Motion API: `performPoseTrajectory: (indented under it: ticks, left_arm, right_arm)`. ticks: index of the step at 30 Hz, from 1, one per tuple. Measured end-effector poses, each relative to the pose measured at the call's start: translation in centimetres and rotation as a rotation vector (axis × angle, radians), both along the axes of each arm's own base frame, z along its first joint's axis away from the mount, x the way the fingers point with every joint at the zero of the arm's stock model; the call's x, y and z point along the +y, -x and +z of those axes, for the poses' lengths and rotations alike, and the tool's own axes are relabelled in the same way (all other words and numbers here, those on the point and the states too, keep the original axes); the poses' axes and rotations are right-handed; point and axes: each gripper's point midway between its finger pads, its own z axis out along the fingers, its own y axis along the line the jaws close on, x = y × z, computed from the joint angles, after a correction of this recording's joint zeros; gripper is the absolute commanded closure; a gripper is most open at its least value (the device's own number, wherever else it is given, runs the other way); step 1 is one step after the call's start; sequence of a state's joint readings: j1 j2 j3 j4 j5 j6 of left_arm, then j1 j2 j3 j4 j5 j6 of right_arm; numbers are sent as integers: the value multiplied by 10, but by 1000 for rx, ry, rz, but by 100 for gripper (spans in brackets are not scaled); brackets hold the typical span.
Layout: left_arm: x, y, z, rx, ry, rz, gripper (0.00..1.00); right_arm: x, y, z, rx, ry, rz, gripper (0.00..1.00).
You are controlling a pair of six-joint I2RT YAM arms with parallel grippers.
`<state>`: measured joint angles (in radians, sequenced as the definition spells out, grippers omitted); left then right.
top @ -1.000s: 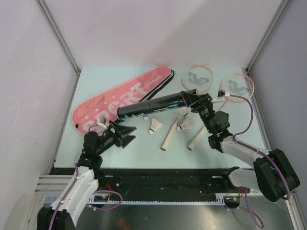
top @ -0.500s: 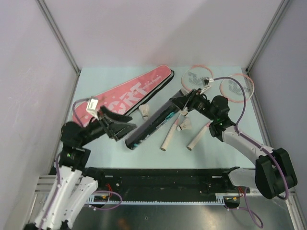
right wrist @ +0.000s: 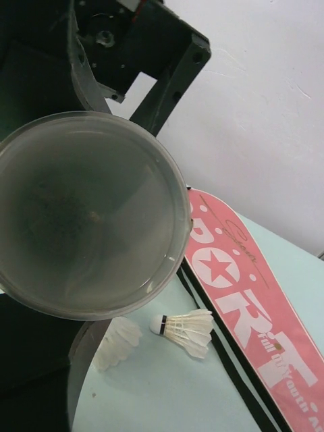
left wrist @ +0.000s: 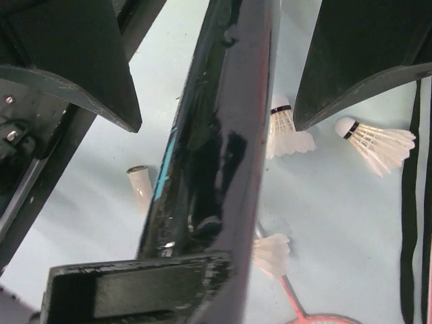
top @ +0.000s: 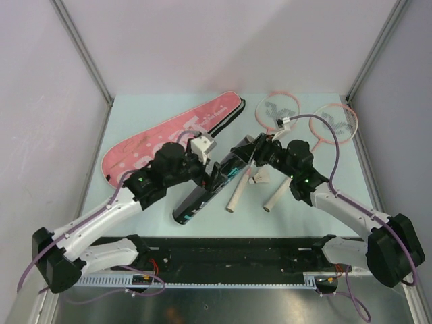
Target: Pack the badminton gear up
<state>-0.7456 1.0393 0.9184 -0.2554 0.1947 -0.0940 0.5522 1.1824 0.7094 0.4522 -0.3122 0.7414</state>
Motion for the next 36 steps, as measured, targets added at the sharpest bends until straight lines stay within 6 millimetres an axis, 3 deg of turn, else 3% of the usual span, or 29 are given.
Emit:
performPoseTrajectory:
  ticks: [6, 13, 16, 17, 18, 19, 23, 28, 31, 32, 33, 35, 36]
  left_arm:
    - [-18, 8, -22, -22, -92, -68, 1]
    - [-30, -3, -30, -8, -121, -74, 12]
    - [-32, -4, -31, -7, -117, -77, 27]
    - [-33, -4, -30, -10, -113, -79, 38]
    - [-33, -4, -29, -16, -111, -82, 41]
    - [-34, -3, -28, -19, -108, -87, 42]
    - [-35, -5, -25, -51, -89, -81, 51]
    - [-26, 7, -24, -108, -80, -126, 53]
    - [-17, 21, -28, -147, -89, -178, 55]
    - [-14, 24, -29, -158, -95, -187, 57]
    - [-12, 26, -29, -168, -97, -191, 58]
    - [-9, 27, -27, -191, -107, -199, 60]
    - [-9, 26, -26, -203, -110, -203, 60]
  right_arm:
    - [6, 6, 0, 20, -6, -11, 46]
    - [15, 15, 6, 29, -26, -34, 36]
    - [21, 23, 11, 30, -42, -29, 32]
    - [23, 25, 12, 31, -46, -30, 26]
    - [24, 26, 12, 33, -50, -34, 7]
    - [23, 26, 13, 38, -55, -40, 1]
    - [16, 28, 21, 45, -72, -50, 0]
    - [-47, 26, 34, -79, 46, -55, 0]
    - [-74, 49, 49, -210, 137, -47, 0]
    - [-73, 60, 52, -233, 145, -22, 3]
    - [-70, 71, 55, -254, 153, 10, 14]
    - [-64, 89, 65, -297, 153, 70, 24]
    - [-61, 94, 68, -308, 154, 101, 34]
